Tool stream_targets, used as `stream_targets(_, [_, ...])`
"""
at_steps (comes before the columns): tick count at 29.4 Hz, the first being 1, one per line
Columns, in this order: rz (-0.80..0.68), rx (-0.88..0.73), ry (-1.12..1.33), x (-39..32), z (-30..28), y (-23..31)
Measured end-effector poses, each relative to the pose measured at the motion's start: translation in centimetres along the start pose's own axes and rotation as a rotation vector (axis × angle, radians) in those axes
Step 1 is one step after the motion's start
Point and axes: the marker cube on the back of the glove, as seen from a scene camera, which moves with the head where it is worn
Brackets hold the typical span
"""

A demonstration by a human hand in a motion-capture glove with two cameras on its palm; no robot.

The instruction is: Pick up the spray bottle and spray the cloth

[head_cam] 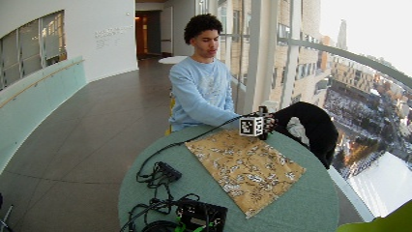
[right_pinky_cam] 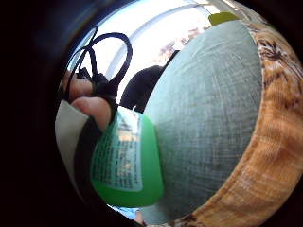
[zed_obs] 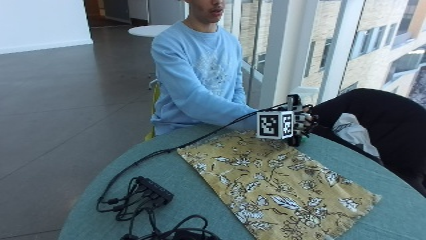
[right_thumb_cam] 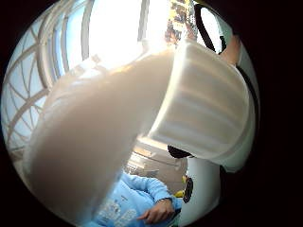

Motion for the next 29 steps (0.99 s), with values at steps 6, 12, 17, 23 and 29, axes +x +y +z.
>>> stream_targets(6, [0.008, -0.009, -0.001, 0.2, -0.4, 0.3])
stream_targets(12, [-0.032, 0.006, 0.051, -1.1, -2.5, 1.7])
stream_targets(17, [-0.073, 0.007, 0.154, -2.8, -6.6, 4.0])
stream_targets(23, [-0.088, 0.076, 0.280, -4.9, -12.7, 7.8])
stream_targets(29, [-0.063, 0.101, 0.563, -6.3, -18.9, 13.8])
